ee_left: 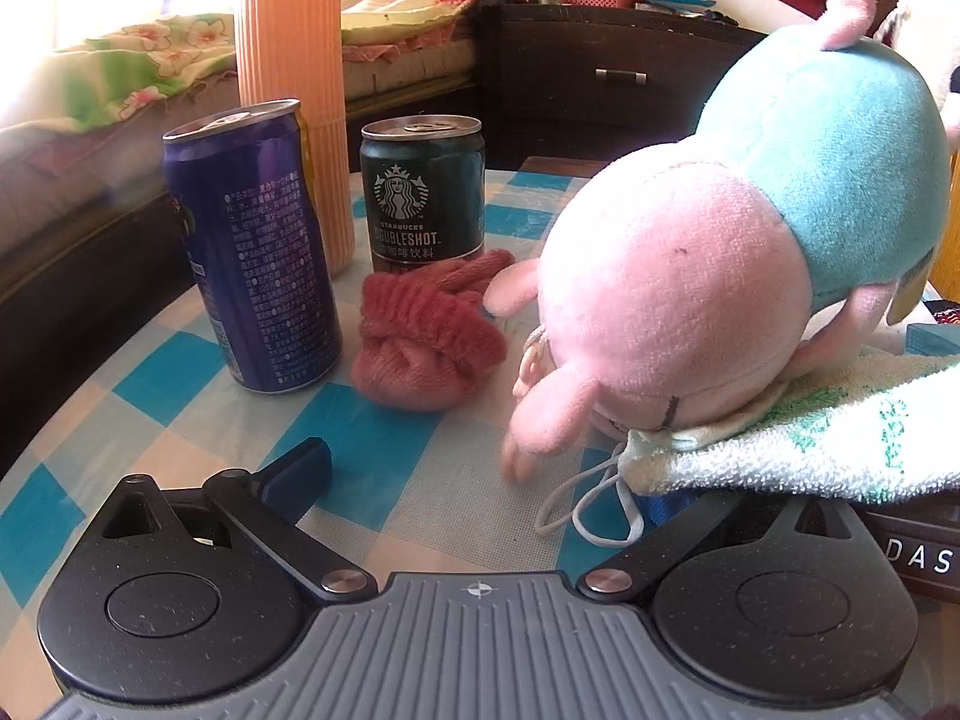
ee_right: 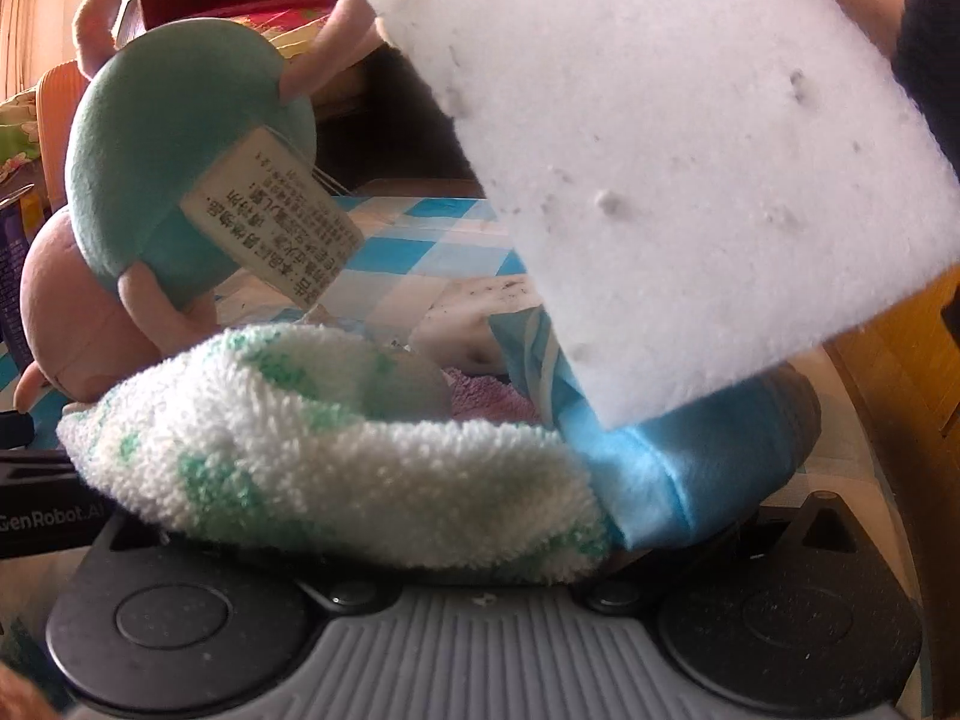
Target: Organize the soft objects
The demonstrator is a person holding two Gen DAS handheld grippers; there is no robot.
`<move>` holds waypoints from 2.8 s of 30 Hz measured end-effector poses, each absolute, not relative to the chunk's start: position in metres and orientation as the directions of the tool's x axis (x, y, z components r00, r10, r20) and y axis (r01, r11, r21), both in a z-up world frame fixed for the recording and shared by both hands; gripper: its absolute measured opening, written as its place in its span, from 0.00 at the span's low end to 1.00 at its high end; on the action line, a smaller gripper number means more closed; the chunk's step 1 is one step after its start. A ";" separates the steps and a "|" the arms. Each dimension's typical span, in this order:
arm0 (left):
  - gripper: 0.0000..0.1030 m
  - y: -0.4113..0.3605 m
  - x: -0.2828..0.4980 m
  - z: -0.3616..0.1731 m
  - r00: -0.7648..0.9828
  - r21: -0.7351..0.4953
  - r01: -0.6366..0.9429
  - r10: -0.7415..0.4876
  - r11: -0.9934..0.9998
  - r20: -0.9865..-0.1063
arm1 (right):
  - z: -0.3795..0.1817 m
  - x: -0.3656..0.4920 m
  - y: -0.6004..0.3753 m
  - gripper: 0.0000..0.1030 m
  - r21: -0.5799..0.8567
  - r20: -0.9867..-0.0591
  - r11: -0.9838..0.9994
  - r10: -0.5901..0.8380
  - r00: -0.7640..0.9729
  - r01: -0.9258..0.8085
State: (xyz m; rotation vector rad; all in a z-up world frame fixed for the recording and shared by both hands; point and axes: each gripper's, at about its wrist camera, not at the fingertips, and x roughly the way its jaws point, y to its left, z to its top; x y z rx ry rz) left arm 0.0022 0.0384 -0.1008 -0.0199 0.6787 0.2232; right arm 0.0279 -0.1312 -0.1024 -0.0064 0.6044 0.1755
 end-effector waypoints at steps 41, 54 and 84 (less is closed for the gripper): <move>0.96 0.044 0.000 -0.097 0.736 0.046 -0.221 0.198 0.974 -0.647 | -0.101 0.025 -0.136 0.82 0.045 -0.567 0.985 0.162 0.807 -0.166; 0.95 0.035 -0.020 -0.089 0.679 0.040 -0.195 0.164 0.980 -0.715 | -0.101 0.025 -0.134 0.82 0.045 -0.568 0.985 0.162 0.807 -0.166; 0.95 0.036 -0.011 0.056 0.789 -0.093 -0.128 0.045 0.987 -0.613 | 0.084 -0.036 -0.186 0.82 0.090 -0.310 0.989 0.140 0.940 -0.118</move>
